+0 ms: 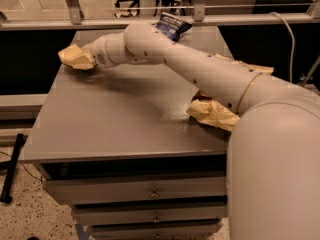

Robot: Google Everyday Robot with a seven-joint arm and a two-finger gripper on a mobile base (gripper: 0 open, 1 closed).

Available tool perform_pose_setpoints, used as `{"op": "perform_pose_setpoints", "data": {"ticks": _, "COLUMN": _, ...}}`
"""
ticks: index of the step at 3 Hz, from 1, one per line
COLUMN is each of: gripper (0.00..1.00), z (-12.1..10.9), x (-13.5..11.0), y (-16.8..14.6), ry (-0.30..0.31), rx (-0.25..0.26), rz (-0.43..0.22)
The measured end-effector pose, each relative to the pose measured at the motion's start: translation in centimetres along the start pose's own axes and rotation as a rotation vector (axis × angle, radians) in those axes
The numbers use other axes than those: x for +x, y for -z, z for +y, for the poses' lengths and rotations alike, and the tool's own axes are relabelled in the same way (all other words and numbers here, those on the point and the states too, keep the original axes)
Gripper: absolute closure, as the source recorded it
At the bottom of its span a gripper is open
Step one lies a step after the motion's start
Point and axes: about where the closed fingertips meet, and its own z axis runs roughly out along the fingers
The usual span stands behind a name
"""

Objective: Pick sponge

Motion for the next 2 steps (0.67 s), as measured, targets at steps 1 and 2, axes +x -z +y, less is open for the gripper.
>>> {"op": "perform_pose_setpoints", "data": {"ticks": 1, "gripper": 1.0, "z": -1.2, "x": -2.1, "y": 2.6, "ry": 0.012, "rx": -0.064, "rz": -0.091}}
{"op": "perform_pose_setpoints", "data": {"ticks": 2, "gripper": 1.0, "z": -1.4, "x": -3.6, "y": 3.3, "ry": 0.043, "rx": -0.076, "rz": -0.112}}
